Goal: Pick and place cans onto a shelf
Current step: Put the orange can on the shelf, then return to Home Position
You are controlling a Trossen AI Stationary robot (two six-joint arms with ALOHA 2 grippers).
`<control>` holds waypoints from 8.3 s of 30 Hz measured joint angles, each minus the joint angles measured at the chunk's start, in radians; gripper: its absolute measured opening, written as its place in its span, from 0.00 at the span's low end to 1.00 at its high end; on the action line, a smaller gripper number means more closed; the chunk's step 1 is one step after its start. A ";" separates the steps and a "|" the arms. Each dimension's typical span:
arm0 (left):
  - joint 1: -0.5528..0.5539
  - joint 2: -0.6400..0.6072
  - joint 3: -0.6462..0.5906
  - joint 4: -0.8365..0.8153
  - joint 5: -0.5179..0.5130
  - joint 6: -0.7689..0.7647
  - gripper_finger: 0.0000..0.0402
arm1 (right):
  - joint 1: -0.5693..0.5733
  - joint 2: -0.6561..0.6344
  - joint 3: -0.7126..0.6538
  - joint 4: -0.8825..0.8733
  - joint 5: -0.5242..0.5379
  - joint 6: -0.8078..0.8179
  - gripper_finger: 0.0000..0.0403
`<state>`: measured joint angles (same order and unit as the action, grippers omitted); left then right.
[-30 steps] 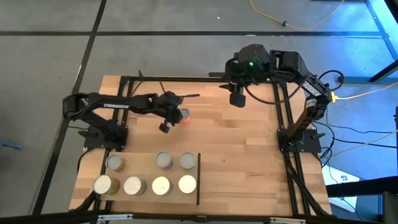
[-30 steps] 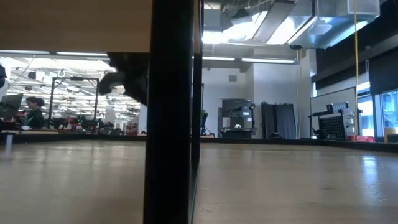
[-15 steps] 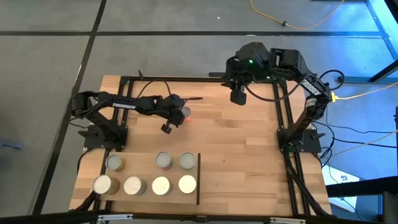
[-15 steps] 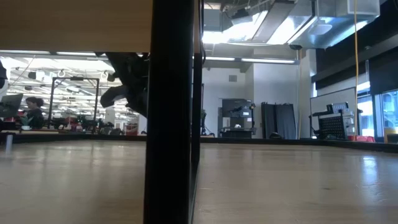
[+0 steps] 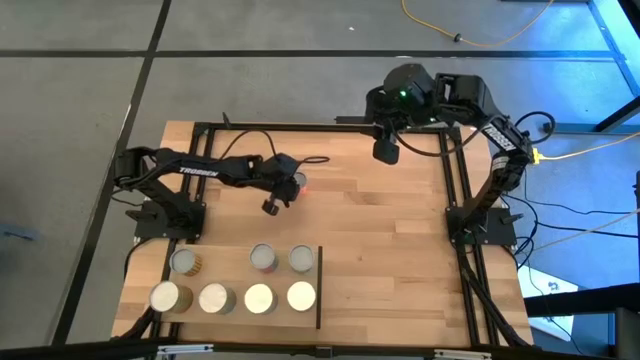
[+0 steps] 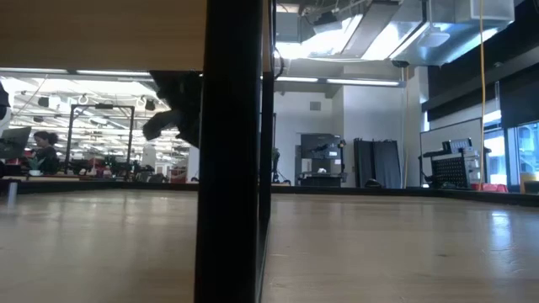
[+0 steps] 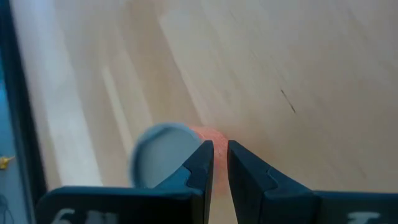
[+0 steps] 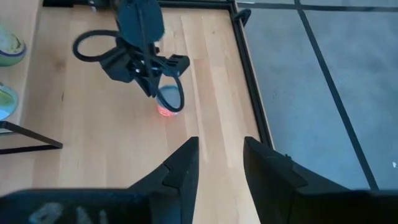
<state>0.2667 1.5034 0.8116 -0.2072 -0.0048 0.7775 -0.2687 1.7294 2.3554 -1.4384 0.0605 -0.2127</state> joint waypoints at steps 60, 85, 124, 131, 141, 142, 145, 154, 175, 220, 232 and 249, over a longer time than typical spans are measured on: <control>0.054 0.073 0.031 -0.047 0.022 -0.061 0.10 | -0.029 0.000 0.000 -0.004 -0.001 0.000 0.31; -0.005 0.026 0.469 -0.625 -0.099 -0.257 0.00 | -0.028 0.000 0.000 -0.004 -0.001 -0.005 0.31; -0.938 -0.321 0.734 -1.342 -0.333 -1.841 0.00 | -0.028 0.000 0.000 -0.063 -0.011 -0.005 0.31; -1.114 -0.256 0.646 -1.229 -0.400 -2.041 0.00 | -0.027 0.000 0.000 -0.063 -0.011 -0.005 0.31; -1.189 -0.125 0.613 -1.159 -0.420 -2.079 0.00 | -0.028 0.000 0.000 -0.063 -0.011 -0.007 0.31; -1.189 -0.113 0.613 -1.159 -0.421 -2.073 0.00 | -0.028 0.000 0.000 -0.063 -0.011 -0.007 0.31; -1.190 -0.091 0.613 -1.159 -0.421 -2.053 0.00 | -0.028 0.000 0.000 -0.063 -0.011 -0.008 0.31; -1.176 -0.082 0.613 -1.143 -0.410 -2.055 0.05 | -0.028 0.000 0.000 -0.063 -0.011 -0.008 0.31; -1.158 -0.087 0.613 -1.110 -0.372 -2.043 0.09 | -0.027 0.000 0.000 -0.064 -0.012 -0.006 0.31; -1.007 -0.651 1.039 -1.348 -0.737 -1.254 0.00 | 0.233 -0.344 -0.020 -0.127 0.051 0.131 0.00; -1.009 -1.139 0.652 -0.844 -0.456 -0.980 0.00 | 0.313 -0.655 -0.304 0.029 0.065 0.287 0.00; -1.009 -1.427 0.181 -0.462 -0.215 -0.828 0.00 | 0.321 -1.105 -1.064 0.559 -0.229 0.291 0.00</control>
<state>-0.7425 0.0768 0.9928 -0.6691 -0.2202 -0.0501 0.0521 0.6245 1.2913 -0.8797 -0.1683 0.0783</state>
